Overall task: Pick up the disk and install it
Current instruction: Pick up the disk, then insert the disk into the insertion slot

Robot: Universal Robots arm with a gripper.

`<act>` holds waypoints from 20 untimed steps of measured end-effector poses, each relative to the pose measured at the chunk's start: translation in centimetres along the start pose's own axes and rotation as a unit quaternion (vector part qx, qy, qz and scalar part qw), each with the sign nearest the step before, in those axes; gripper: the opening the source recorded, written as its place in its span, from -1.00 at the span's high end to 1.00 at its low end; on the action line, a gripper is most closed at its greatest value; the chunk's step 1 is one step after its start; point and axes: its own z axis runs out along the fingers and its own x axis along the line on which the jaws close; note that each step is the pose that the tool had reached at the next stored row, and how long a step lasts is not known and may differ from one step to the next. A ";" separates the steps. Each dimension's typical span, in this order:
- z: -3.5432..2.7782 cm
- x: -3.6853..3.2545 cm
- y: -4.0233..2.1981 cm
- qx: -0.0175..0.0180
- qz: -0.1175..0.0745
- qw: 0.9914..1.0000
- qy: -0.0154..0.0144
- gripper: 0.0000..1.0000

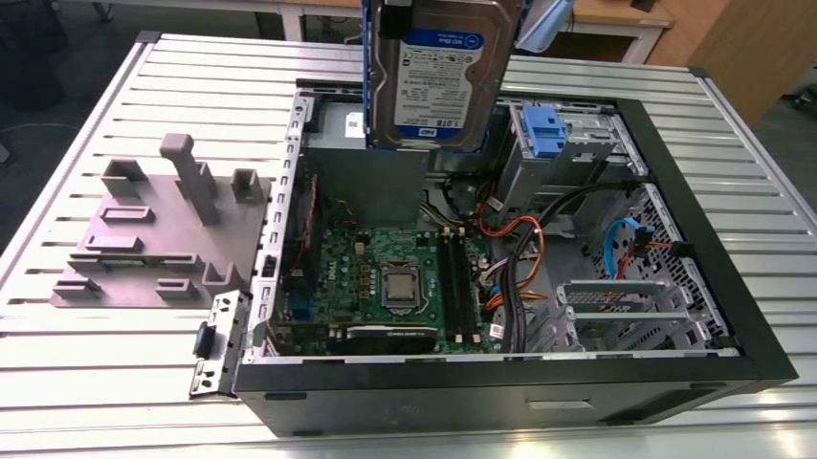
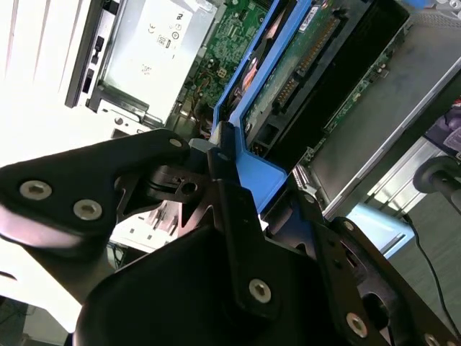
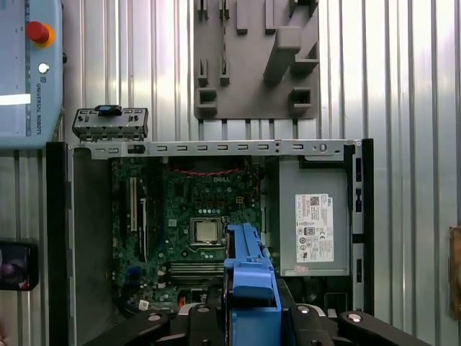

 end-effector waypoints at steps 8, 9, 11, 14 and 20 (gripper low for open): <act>0.00 -0.01 -0.06 0.000 0.000 1.000 0.000 0.27; 0.00 -0.01 -0.07 0.000 0.000 1.000 0.000 0.27; 0.00 -0.01 -0.08 0.000 0.000 1.000 0.000 0.27; 0.00 -0.01 -0.09 0.000 0.000 1.000 0.000 0.27; 0.00 0.08 -0.28 0.000 0.000 1.000 0.000 0.27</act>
